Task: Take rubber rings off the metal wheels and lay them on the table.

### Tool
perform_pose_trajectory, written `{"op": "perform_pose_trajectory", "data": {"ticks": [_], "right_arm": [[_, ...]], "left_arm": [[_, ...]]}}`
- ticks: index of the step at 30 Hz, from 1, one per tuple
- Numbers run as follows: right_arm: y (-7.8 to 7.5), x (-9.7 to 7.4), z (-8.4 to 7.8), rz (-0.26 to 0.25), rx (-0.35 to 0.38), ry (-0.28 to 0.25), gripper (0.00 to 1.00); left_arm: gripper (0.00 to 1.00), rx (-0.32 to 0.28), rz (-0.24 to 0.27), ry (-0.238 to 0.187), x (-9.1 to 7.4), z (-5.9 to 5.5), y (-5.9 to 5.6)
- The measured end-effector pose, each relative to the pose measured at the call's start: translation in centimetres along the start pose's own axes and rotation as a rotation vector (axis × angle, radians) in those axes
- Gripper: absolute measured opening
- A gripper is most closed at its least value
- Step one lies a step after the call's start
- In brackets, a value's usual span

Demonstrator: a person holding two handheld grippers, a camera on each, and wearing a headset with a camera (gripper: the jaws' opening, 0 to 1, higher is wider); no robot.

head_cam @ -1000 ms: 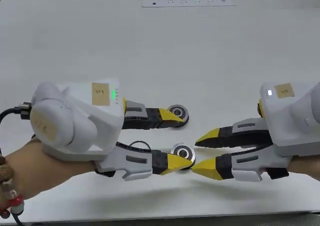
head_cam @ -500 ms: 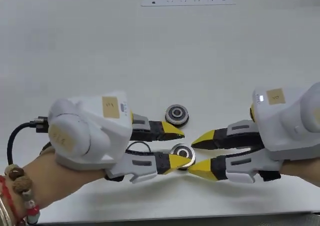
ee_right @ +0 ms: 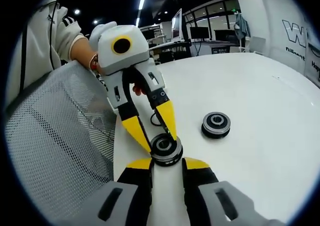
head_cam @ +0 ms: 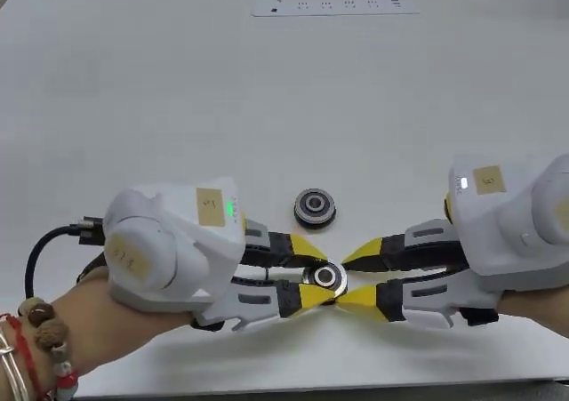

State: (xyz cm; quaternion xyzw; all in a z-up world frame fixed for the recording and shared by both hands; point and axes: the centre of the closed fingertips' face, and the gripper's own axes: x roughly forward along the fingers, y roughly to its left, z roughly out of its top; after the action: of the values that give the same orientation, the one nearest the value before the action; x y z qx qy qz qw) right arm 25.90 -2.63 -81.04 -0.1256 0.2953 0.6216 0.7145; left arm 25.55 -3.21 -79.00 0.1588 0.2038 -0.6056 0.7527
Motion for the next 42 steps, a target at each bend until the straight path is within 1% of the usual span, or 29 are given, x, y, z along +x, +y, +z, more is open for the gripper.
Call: {"op": "perform_pose_trajectory", "data": {"ticks": [1,3,4,6,10,13,15,17,18,19,20,26,29,33,37,39,42], "right_arm": [[-0.03,0.02,0.00,-0.001,-0.002,-0.002,0.18],[0.12,0.07,-0.02,0.005,0.004,-0.005,0.16],[0.19,0.08,-0.03,0.008,0.006,-0.007,0.16],[0.24,0.01,-0.05,0.008,0.006,-0.008,0.15],[0.20,-0.14,-0.28,0.000,-0.009,0.003,0.11],[0.19,-0.26,-0.34,0.000,0.006,0.002,0.09],[0.16,-0.32,-0.41,-0.002,0.011,0.004,0.08],[0.10,-0.39,-0.52,-0.004,0.028,0.005,0.04],[-0.14,-0.46,-0.57,-0.014,0.036,0.003,0.01],[-0.15,-0.45,-0.54,-0.011,0.050,-0.003,0.01],[-0.21,-0.42,-0.55,-0.011,0.078,-0.003,0.01],[-0.30,-0.38,-0.53,-0.015,0.108,-0.006,0.00],[-0.44,-0.41,-0.60,-0.016,0.144,-0.014,0.00],[-0.33,-0.35,-0.50,-0.013,0.128,-0.014,0.00],[-0.33,-0.36,-0.37,-0.019,0.189,0.005,0.00],[-0.30,-0.31,-0.43,-0.023,0.190,0.010,0.00],[-0.38,-0.38,-0.47,-0.029,0.216,0.004,0.00]], "left_arm": [[0.18,-0.013,0.001,0.004,-0.03,-0.17,0.10],[0.18,-0.026,0.004,-0.001,-0.06,-0.21,0.17],[0.17,-0.025,0.004,0.000,-0.07,-0.25,0.21],[0.15,-0.019,0.015,-0.004,-0.09,-0.25,0.48],[0.15,-0.004,0.015,-0.005,-0.22,-0.32,0.51],[0.15,0.006,0.013,-0.006,-0.24,-0.30,0.51],[0.14,0.024,0.015,-0.002,-0.25,-0.26,0.45],[0.14,0.026,0.019,-0.001,-0.25,-0.23,0.42],[0.14,0.028,0.020,-0.001,-0.26,-0.23,0.40],[0.14,0.031,0.021,-0.001,-0.23,-0.20,0.39],[0.14,0.034,0.021,-0.001,-0.25,-0.19,0.37],[0.14,0.037,0.024,-0.005,-0.21,-0.11,0.29],[0.14,0.040,0.024,-0.007,-0.19,-0.12,0.30],[0.14,0.043,0.025,-0.007,-0.17,-0.17,0.32],[0.14,0.044,0.024,-0.007,-0.17,-0.17,0.31],[0.14,0.041,0.023,-0.008,-0.15,-0.17,0.31],[0.14,0.040,0.029,-0.005,-0.15,-0.19,0.27]]}}
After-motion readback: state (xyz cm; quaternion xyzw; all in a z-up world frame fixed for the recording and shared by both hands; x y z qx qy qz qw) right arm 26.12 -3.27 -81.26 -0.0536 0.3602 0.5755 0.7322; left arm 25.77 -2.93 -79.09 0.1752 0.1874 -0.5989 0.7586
